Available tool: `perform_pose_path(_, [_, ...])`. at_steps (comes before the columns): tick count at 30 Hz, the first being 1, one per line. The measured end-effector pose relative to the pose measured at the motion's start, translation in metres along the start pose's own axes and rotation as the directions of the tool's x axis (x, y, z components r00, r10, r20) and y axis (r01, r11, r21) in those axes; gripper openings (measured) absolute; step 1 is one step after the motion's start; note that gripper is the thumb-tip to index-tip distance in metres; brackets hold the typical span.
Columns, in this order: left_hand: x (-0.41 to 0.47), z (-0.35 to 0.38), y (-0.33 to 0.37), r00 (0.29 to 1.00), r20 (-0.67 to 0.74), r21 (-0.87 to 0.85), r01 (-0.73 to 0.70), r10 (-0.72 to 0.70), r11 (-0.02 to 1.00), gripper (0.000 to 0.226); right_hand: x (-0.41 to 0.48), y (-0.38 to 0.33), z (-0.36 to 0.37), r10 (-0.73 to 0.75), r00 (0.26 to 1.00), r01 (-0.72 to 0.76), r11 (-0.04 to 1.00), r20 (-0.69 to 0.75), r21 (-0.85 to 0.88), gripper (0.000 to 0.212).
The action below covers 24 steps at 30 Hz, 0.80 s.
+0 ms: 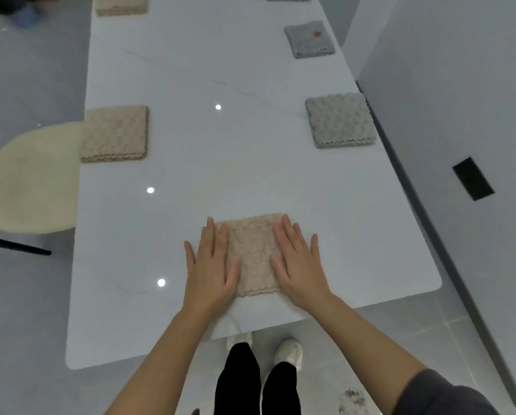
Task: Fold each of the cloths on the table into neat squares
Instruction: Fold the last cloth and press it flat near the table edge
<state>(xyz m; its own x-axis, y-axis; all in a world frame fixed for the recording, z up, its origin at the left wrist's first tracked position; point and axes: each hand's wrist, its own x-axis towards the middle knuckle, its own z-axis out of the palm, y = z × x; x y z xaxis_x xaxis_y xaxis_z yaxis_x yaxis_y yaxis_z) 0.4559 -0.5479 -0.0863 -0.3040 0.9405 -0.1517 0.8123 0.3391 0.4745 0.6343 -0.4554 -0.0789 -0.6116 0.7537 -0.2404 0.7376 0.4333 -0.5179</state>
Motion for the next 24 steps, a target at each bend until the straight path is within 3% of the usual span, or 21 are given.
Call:
perform_pose_path(6, [0.012, 0.013, 0.012, 0.998, -0.025, 0.058, 0.065, -0.064, 0.996, 0.066, 0.011, -0.009, 0.014, 0.059, 0.998, -0.061, 0.995, -0.032, -0.075, 0.064])
perform_pose_path(20, [0.02, 0.019, 0.008, 0.999, -0.005, 0.156, -0.048, 0.049, 0.987, 0.066, 0.012, -0.01, 0.031, 0.047, 0.996, -0.062, 0.979, -0.081, -0.193, 0.058])
perform_pose_path(24, [0.018, 0.018, 0.008, 0.997, -0.011, 0.146, -0.076, 0.079, 0.986, 0.068, 0.014, -0.004, 0.017, -0.022, 0.999, 0.015, 0.979, -0.036, -0.202, 0.057])
